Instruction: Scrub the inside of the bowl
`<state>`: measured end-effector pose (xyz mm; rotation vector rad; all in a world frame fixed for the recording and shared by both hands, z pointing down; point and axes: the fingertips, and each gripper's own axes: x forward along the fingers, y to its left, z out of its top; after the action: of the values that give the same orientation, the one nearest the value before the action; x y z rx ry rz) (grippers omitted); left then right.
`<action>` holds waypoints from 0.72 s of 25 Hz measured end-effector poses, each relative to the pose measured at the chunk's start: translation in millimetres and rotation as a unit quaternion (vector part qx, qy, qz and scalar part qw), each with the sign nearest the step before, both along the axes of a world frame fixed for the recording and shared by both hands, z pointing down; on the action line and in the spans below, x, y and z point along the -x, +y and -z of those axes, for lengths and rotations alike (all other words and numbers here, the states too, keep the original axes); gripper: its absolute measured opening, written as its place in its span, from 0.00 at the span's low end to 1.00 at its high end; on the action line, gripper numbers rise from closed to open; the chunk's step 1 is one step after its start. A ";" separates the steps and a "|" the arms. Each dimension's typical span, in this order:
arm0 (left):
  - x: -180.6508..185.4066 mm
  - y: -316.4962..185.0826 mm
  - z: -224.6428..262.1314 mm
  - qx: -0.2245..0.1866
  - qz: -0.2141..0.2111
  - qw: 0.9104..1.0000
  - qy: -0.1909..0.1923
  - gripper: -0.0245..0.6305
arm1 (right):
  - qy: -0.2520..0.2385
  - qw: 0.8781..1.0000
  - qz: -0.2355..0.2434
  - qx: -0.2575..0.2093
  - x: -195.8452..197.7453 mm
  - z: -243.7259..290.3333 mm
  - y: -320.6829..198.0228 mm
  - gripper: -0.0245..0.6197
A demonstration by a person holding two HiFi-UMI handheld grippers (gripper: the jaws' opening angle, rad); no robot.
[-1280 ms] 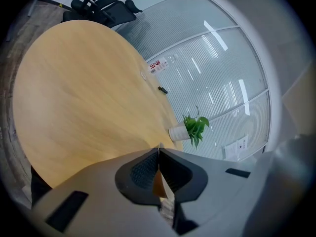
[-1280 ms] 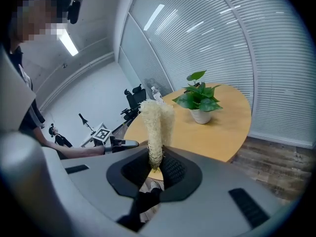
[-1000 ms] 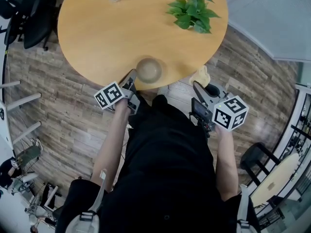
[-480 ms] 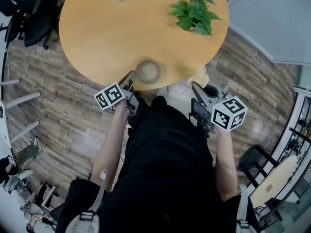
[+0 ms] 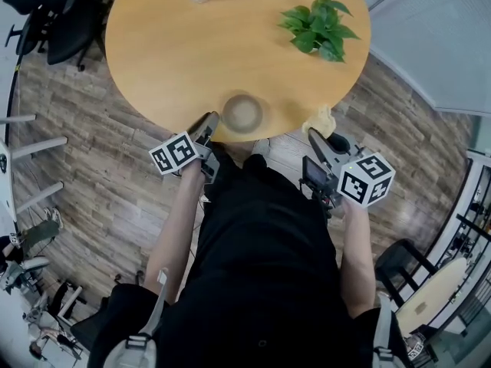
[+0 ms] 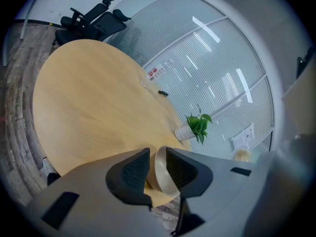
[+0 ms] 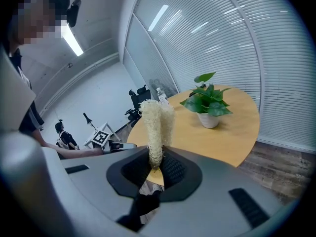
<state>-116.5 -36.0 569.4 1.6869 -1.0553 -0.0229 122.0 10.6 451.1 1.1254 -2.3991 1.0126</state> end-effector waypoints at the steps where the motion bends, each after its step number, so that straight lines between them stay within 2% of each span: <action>1: 1.2 0.3 5.2 -0.009 -0.006 1.000 -0.009 0.20 | -0.003 1.000 0.004 -0.003 1.4 1.7 -1.6 0.10; 7: 8.0 -2.5 50.3 -0.086 -0.041 0.992 -0.082 0.20 | -0.025 0.999 0.031 -0.020 12.9 11.7 -13.6 0.10; 12: 6.6 -2.8 88.3 -0.133 -0.063 0.983 -0.112 0.20 | -0.042 0.995 0.066 -0.056 30.2 25.8 -24.8 0.10; 18: 7.7 -3.1 128.7 -0.188 -0.081 0.967 -0.154 0.19 | -0.052 0.988 0.109 -0.095 56.5 40.6 -31.3 0.10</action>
<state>-124.2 -39.1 440.7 2.1692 -1.1921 0.1584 65.5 -20.7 410.5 0.8597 -2.6795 0.8030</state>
